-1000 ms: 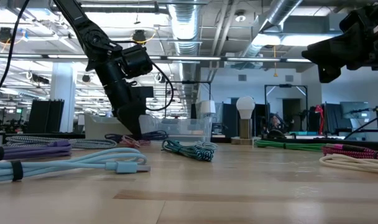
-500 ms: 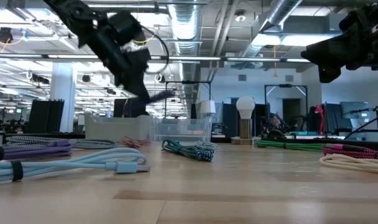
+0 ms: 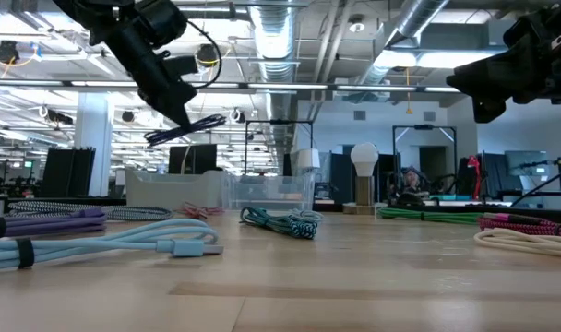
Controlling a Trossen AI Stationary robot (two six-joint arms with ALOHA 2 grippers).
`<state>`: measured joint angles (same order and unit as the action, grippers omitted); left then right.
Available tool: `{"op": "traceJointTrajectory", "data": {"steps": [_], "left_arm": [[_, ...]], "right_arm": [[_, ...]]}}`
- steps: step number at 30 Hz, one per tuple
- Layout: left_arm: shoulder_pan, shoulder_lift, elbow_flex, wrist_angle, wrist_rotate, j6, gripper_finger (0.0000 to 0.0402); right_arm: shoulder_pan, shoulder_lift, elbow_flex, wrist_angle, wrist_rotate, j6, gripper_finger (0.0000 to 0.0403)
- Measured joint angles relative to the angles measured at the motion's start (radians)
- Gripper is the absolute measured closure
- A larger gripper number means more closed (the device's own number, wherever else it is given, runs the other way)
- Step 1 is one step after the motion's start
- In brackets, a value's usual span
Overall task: Pick & Place USB Port
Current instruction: Put the violet and white USB cable into the gray bin
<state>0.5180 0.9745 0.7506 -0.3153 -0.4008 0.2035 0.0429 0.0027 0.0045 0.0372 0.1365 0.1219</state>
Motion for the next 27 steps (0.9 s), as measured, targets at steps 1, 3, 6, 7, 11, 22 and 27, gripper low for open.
{"op": "traceJointTrajectory", "data": {"steps": [1, 3, 6, 7, 11, 22, 27], "left_arm": [[0.015, 0.0, 0.0, 0.002, 0.002, 0.004, 0.039], [0.046, 0.0, 0.0, 0.001, 0.017, 0.009, 0.0389], [0.101, 0.005, 0.0, 0.001, 0.048, 0.01, 0.0389], [0.117, 0.011, 0.0, 0.001, 0.061, 0.01, 0.0389], [0.173, 0.059, 0.0, 0.002, 0.113, 0.01, 0.0389], [0.253, 0.298, 0.0, 0.104, 0.194, 0.042, 0.0389], [0.271, 0.364, 0.0, 0.183, 0.245, 0.05, 0.0389]], "right_arm": [[0.0, 0.0, 0.0, 0.0, 0.0, 0.0, 0.0305], [0.0, 0.0, 0.0, 0.0, 0.0, 0.0, 0.0305], [0.0, 0.0, 0.0, 0.0, 0.0, 0.0, 0.0305], [0.0, 0.0, 0.0, 0.0, 0.0, 0.0, 0.0305], [0.001, 0.0, 0.0, 0.0, 0.0, 0.0, 0.0305], [0.001, 0.0, 0.0, 0.0, 0.0, 0.0, 0.0305], [0.001, 0.0, 0.0, 0.0, 0.0, 0.0, 0.0305]]}}
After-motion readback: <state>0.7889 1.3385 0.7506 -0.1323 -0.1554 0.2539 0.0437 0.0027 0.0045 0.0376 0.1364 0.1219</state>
